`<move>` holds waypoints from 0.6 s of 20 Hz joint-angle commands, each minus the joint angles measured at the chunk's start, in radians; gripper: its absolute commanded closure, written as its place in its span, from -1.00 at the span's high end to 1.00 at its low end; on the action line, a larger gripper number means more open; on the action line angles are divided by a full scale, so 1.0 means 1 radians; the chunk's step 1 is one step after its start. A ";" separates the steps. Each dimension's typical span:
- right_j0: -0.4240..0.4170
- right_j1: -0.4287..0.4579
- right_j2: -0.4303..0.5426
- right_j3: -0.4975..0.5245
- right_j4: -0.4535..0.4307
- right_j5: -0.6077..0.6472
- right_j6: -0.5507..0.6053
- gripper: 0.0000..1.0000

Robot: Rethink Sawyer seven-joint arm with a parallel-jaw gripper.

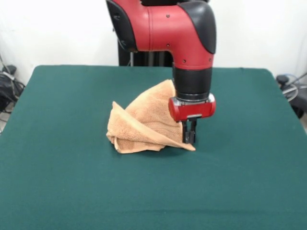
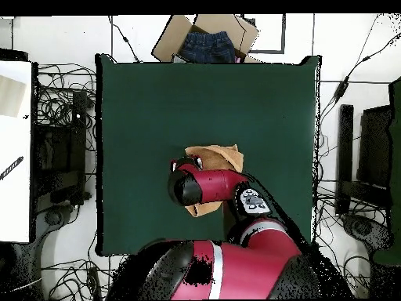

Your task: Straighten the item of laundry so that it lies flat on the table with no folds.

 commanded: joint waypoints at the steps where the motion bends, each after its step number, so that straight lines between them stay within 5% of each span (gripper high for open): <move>1: -0.022 0.077 -0.022 -0.044 0.045 -0.059 0.198 -1.00; 8: -0.034 0.045 0.000 -0.037 0.048 0.030 0.169 -1.00; 12: -0.013 -0.106 -0.016 0.036 0.073 0.148 0.163 -1.00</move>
